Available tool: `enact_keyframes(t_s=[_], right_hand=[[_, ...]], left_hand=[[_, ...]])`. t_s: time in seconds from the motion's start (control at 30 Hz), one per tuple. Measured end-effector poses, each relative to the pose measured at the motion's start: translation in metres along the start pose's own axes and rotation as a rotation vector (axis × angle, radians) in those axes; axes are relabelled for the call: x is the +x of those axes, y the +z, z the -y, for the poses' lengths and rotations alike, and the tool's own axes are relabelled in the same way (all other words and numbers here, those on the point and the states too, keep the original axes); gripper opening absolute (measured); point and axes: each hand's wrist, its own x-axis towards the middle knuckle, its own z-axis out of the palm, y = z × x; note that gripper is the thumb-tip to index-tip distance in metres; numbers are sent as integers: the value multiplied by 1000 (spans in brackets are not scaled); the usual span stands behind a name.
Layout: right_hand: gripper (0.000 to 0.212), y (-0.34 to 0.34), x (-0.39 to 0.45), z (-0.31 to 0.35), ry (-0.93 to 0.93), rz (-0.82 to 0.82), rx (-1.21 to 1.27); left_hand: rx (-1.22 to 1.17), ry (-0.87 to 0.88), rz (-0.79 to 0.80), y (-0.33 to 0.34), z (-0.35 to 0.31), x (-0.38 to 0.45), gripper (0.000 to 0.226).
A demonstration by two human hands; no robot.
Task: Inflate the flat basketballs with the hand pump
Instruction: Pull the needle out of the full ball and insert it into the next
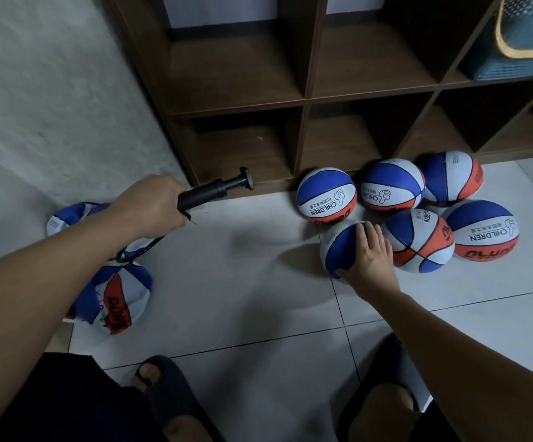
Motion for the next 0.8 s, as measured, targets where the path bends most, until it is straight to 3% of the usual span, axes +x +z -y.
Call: enact_keyframes(t_s=[0.37,0.63,0.8], right_hand=[[111,-22,6,36,-95,-25,71],[84,-32,11,186,-394,42,275],[77,-2,2,279,-630,140,274]], left_hand=[[12,-31,63,-11,18,-5,26],[-2,-166,38,-60,59,-60,10],[-81,-335,7,-72,114,-104,18]])
